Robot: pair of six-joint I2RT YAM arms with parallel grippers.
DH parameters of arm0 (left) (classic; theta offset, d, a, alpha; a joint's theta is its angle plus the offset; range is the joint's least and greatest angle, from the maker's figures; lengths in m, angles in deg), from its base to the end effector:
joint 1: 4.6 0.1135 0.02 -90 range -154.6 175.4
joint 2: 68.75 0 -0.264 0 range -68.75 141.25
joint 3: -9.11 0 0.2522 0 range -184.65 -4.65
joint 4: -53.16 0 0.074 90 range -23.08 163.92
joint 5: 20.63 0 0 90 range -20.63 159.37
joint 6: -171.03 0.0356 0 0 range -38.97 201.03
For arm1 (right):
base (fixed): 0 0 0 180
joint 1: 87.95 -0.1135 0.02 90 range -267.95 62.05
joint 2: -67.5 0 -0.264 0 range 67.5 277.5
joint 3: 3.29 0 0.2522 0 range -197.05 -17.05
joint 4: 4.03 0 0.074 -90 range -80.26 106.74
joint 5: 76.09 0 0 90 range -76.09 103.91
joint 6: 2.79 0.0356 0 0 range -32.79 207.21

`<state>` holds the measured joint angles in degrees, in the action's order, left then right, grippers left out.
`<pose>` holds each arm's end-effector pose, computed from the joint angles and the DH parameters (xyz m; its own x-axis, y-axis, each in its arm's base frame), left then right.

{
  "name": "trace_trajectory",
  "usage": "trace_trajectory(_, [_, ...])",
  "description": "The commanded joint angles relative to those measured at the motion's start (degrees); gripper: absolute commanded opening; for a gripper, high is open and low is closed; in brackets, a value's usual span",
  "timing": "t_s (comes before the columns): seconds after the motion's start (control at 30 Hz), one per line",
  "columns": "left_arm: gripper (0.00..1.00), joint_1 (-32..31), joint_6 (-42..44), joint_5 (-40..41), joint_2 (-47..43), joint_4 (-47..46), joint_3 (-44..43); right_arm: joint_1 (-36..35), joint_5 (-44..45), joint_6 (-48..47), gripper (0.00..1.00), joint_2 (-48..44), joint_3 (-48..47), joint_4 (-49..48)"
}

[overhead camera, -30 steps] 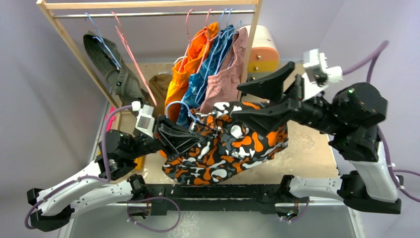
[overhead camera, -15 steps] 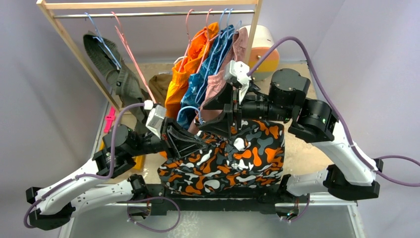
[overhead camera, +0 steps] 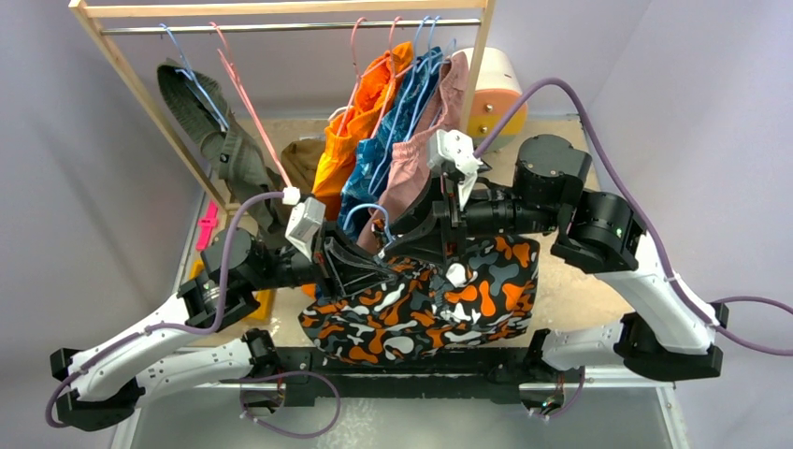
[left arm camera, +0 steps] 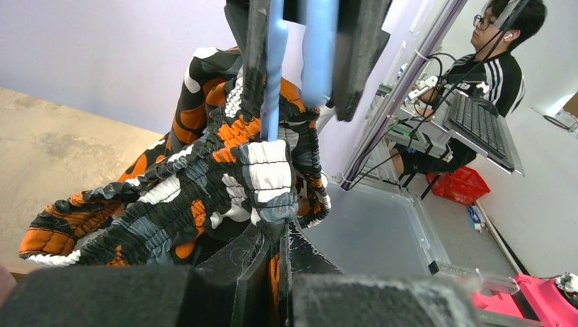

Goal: Place the shorts on the hanger
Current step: Hang the shorts on the hanger.

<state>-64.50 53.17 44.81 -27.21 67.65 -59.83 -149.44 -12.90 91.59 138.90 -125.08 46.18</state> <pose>0.0624 -0.1372 0.4284 -0.3636 -0.2203 -0.9051 0.9277 0.0031 -0.3734 0.0825 0.1855 0.5583 -0.0748 0.0050 -0.9972 -0.9968 0.0294 0.0750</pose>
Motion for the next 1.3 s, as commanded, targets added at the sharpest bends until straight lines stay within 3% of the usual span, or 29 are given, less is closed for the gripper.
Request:
trace_trajectory(0.0, [0.00, 0.02, 1.00, -1.33, 0.18, -4.16, -3.59, -0.16, -3.08, -0.45, 0.30, 0.23, 0.63, -1.86])
trace_trajectory(0.2, [0.00, 0.00, 1.13, -1.57, 0.56, -3.90, -4.16, -0.13, -4.01, -0.37, 0.16, 0.25, 1.46, -2.45])
trace_trajectory(0.4, [0.00, 0.04, 1.40, -1.71, 0.86, -3.92, -4.24, -0.12, -4.85, -0.16, 0.16, 0.15, 2.44, -2.86])
trace_trajectory(0.5, [0.00, 0.04, 1.69, -1.45, 0.98, -3.77, -4.33, -0.12, -4.96, 0.03, 0.00, -0.58, 2.92, -3.74])
trace_trajectory(0.57, [0.00, -0.02, 2.23, 0.18, 0.85, -2.42, -4.54, -0.14, -4.68, 0.62, 0.00, -1.93, 3.90, -5.49])
trace_trajectory(0.7, [0.29, 0.03, 3.34, 2.46, -0.55, 1.14, -4.23, -0.12, -0.66, 2.07, 0.00, -5.82, 7.06, -10.39])
trace_trajectory(0.77, [0.33, -0.04, 4.06, 5.09, -2.10, 3.22, -4.02, -0.12, 2.08, 2.70, 0.00, -7.93, 8.97, -12.75])
trace_trajectory(0.93, [0.33, 0.01, 6.20, 15.48, -7.16, 7.73, -3.75, -0.12, 5.35, 4.13, 0.00, -10.77, 12.05, -15.65])
trace_trajectory(1.07, [0.25, -0.04, 7.29, 23.44, -9.78, 9.29, -4.03, -0.14, 5.89, 5.15, 0.00, -12.15, 14.29, -17.39])
trace_trajectory(1.17, [0.18, -0.02, 7.77, 26.27, -9.67, 9.88, -4.86, -0.12, 5.05, 6.02, 0.00, -12.77, 15.52, -18.93])
trace_trajectory(1.27, [0.18, -0.02, 8.96, 26.67, -8.25, 9.73, -6.62, -0.16, 3.13, 6.52, 0.00, -11.81, 15.27, -18.30])
